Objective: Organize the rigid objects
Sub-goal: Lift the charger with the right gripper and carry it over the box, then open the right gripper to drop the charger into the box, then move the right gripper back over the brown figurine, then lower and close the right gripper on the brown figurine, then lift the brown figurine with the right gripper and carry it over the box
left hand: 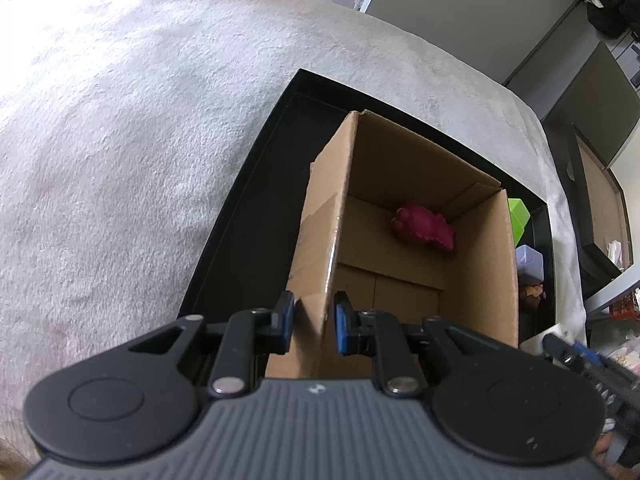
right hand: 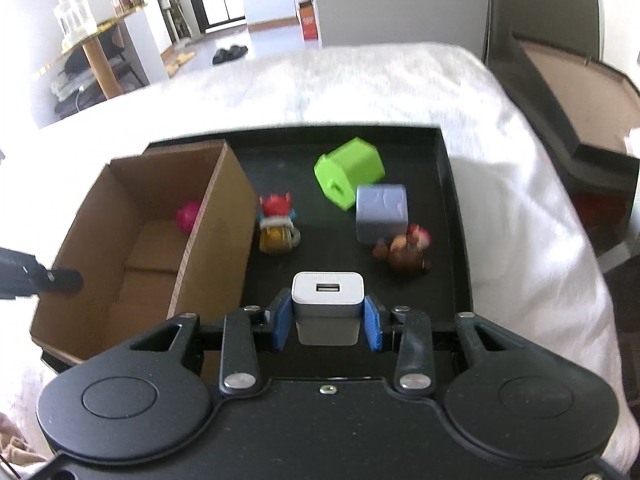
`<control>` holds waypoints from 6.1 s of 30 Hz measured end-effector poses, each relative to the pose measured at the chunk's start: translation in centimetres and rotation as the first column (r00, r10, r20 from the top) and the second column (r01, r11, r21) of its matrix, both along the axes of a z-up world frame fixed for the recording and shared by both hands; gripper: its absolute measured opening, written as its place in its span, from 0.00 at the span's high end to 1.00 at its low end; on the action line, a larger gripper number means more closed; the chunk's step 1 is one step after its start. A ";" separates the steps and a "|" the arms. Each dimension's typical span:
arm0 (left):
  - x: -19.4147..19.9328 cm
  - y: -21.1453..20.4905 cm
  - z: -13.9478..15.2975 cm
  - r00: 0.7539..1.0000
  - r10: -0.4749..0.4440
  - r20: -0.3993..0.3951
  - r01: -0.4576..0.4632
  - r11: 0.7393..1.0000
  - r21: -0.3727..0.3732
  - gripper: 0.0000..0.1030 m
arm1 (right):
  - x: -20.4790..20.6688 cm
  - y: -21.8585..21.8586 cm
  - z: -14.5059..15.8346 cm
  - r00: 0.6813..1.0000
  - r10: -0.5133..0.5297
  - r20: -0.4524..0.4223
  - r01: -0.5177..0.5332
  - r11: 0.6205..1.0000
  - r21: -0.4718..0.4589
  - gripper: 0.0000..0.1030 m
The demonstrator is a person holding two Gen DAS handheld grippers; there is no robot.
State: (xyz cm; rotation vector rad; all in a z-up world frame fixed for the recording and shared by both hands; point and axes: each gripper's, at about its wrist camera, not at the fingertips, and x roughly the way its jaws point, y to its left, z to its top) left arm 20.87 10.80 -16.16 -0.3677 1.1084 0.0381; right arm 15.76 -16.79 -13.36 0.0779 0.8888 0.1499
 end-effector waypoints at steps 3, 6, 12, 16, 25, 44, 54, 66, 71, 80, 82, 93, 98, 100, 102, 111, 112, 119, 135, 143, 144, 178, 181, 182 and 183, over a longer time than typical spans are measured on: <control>0.0 0.0 0.1 1.000 -0.001 0.004 0.001 1.000 0.000 0.82 | 0.4 0.3 1.4 1.000 0.005 0.027 -0.005 1.000 0.011 0.65; 0.0 0.0 0.1 1.000 0.001 0.003 -0.001 1.000 -0.002 0.82 | 0.8 0.9 2.7 0.998 0.015 0.056 -0.016 1.000 0.021 0.65; 0.0 0.1 0.1 1.000 0.003 0.003 -0.003 1.000 -0.008 0.82 | 1.3 2.2 4.7 0.994 0.034 0.103 -0.038 0.999 0.033 0.65; 0.0 0.2 0.1 1.000 0.005 0.003 -0.005 1.000 -0.014 0.82 | 1.8 3.2 5.6 0.991 0.051 0.124 -0.056 0.998 0.038 0.65; -0.1 0.2 0.1 1.000 0.000 0.008 0.000 1.000 -0.024 0.82 | 2.4 5.6 6.6 0.984 0.094 0.152 -0.102 0.994 0.043 0.65; -0.2 1.0 -0.4 1.000 -0.005 0.011 0.005 0.998 -0.061 0.82 | 3.7 11.5 4.2 0.979 0.186 0.086 -0.192 0.979 0.070 0.64; -0.3 1.4 -0.3 1.000 -0.005 0.019 0.006 0.997 -0.083 0.83 | 5.3 14.4 4.1 0.971 0.225 0.083 -0.232 0.969 0.084 0.64; -0.3 1.4 -0.3 1.000 -0.001 0.016 0.002 0.997 -0.082 0.83 | 5.0 13.8 5.0 0.972 0.205 0.115 -0.216 0.972 0.092 0.40; -0.2 1.5 -0.3 1.000 0.006 0.012 -0.005 0.996 -0.084 0.83 | 3.9 12.8 5.2 0.972 0.197 0.131 -0.205 0.977 0.053 0.22; -0.4 1.2 -0.2 1.000 0.003 0.016 -0.002 0.998 -0.067 0.83 | 1.8 9.4 5.2 0.977 0.118 0.177 -0.124 0.992 0.025 0.00; -0.3 1.1 -0.1 1.000 0.000 0.019 0.001 0.998 -0.062 0.83 | 1.5 8.6 5.1 0.979 0.083 0.188 -0.086 0.996 0.011 0.00; -0.3 0.5 0.2 1.000 -0.016 0.027 0.016 1.000 -0.002 0.82 | 0.0 5.7 4.9 0.958 -0.014 0.286 0.042 0.995 -0.092 0.00; -0.3 0.3 0.0 1.000 -0.014 0.021 0.013 1.000 0.016 0.82 | -0.7 6.4 4.5 0.956 0.040 0.290 0.030 0.972 -0.233 0.00; -0.3 0.3 0.0 1.000 -0.011 0.021 0.010 1.000 0.017 0.82 | -0.7 6.8 4.2 0.965 0.084 0.250 -0.020 0.968 -0.250 0.00; -0.3 0.3 0.0 1.000 -0.010 0.021 0.010 1.000 0.018 0.82 | -0.6 6.5 3.9 0.972 0.110 0.209 -0.070 0.979 -0.190 0.00; -0.2 0.4 -0.2 1.000 -0.005 0.013 0.005 1.000 0.018 0.81 | -0.4 4.2 2.2 0.993 0.031 0.118 -0.026 0.999 -0.042 0.00; -0.1 0.4 -0.2 1.000 -0.005 0.012 0.005 1.000 0.019 0.81 | -0.5 4.1 1.9 0.993 0.028 0.117 -0.022 0.998 -0.053 0.00; -0.2 0.5 -0.2 1.000 -0.004 0.011 0.004 1.000 0.018 0.80 | -0.9 0.8 0.5 0.996 -0.043 0.079 0.037 0.996 0.084 0.00; -0.2 0.7 -0.5 1.000 0.001 0.020 -0.001 1.000 0.003 0.84 | 1.4 -3.9 -2.4 0.995 -0.095 0.039 0.091 0.991 0.098 0.32; -0.1 1.4 -0.3 0.999 0.021 0.028 -0.021 1.000 0.004 0.86 | 3.5 -4.2 -3.9 0.996 -0.090 0.017 0.088 0.994 0.066 0.41; -0.1 1.4 -0.3 0.999 0.022 0.028 -0.022 1.000 0.004 0.86 | 3.8 -4.2 -4.0 0.996 -0.091 0.015 0.090 0.994 0.063 0.41; -0.3 1.0 -0.2 0.999 0.030 0.024 -0.031 0.999 0.036 0.86 | 4.1 -3.2 -4.9 0.999 -0.044 -0.021 0.043 0.999 -0.023 0.57; -0.4 0.8 -0.2 0.999 0.031 0.026 -0.032 0.998 0.048 0.86 | 3.4 -3.0 -3.9 0.999 -0.045 -0.009 0.044 0.999 -0.004 0.57; -0.3 0.7 -0.2 0.999 0.032 0.026 -0.033 0.998 0.052 0.86 | 3.2 -2.9 -3.5 0.999 -0.042 -0.003 0.042 0.999 0.000 0.57; -0.3 0.7 -0.2 0.999 0.033 0.026 -0.035 0.998 0.054 0.86 | 3.0 -2.8 -3.1 0.999 -0.039 0.003 0.039 0.999 0.004 0.57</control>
